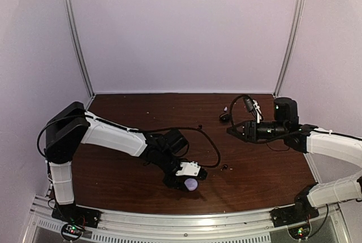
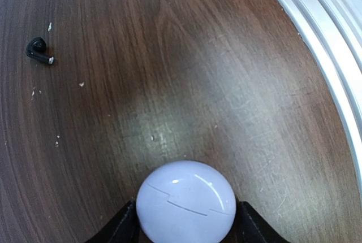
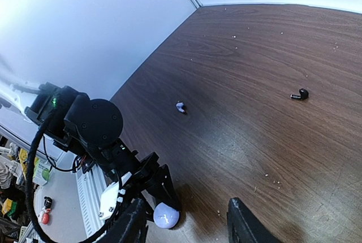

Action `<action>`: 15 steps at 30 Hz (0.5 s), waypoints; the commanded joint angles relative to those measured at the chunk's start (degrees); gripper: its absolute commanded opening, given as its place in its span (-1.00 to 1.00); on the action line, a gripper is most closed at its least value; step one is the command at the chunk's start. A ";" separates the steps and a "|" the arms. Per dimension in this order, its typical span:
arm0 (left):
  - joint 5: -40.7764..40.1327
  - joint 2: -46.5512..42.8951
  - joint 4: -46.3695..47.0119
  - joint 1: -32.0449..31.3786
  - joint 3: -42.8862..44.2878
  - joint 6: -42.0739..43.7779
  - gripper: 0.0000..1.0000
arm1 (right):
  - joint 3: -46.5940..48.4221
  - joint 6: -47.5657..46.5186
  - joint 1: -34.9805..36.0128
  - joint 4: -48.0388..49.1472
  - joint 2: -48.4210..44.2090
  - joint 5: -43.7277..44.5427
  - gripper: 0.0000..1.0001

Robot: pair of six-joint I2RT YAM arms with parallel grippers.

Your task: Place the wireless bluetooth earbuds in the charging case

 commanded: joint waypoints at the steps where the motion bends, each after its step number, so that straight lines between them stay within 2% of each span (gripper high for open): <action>1: 1.57 0.61 1.19 -0.06 1.58 -0.14 0.19 | -0.36 -1.03 -0.51 -0.09 -1.56 0.85 0.00; 3: 1.61 0.46 1.71 -0.06 1.46 -0.44 0.17 | -0.45 -1.12 -0.60 0.06 -1.76 0.69 0.00; 10: 4.94 -3.72 6.99 1.31 -1.17 -4.61 -0.13 | -0.85 -2.01 -0.60 0.30 -3.63 1.36 0.00; 15: 9.28 -8.81 9.52 3.17 -3.10 -8.18 -0.20 | -1.32 -3.64 -0.61 1.24 -5.85 1.60 0.00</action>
